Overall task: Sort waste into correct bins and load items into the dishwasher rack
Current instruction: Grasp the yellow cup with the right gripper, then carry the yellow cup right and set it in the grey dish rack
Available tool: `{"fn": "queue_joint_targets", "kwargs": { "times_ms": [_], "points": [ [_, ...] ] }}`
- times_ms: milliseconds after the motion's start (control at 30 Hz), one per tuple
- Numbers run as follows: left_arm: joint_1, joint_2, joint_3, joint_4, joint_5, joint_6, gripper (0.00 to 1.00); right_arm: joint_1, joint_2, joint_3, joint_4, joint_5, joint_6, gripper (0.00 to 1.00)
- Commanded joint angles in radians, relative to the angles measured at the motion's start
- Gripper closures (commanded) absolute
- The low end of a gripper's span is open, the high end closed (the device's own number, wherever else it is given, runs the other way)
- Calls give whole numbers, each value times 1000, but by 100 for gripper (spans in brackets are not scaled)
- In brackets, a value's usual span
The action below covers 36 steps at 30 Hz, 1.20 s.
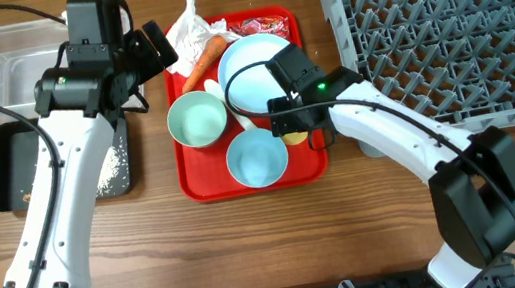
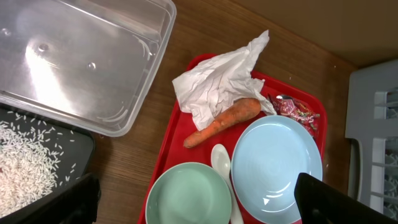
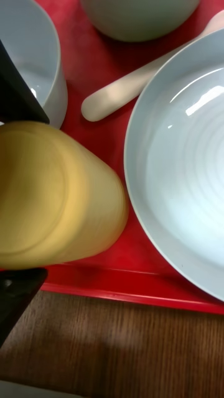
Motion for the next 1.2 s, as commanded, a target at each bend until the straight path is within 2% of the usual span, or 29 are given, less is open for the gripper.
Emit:
{"fn": "queue_joint_targets", "kwargs": {
  "times_ms": [0,100,267,400,633,967,1167],
  "points": [
    [5,10,1,-1,-18,16,0,3,33,15,3,21,-15,34],
    [5,11,1,-1,-18,16,0,3,33,15,3,21,-15,43],
    [5,11,1,-1,-18,16,0,3,31,16,3,25,-14,66],
    [5,11,1,-1,-18,16,0,3,29,29,-13,24,-14,72],
    [5,11,1,-8,-17,16,0,-2,23,134,-117,24,-14,80],
    [5,12,1,-20,-18,16,0,-23,-31,319,-317,59,-15,81],
    [5,13,1,-20,-17,16,0,-83,-86,400,-408,62,-18,81]
  ]
}}
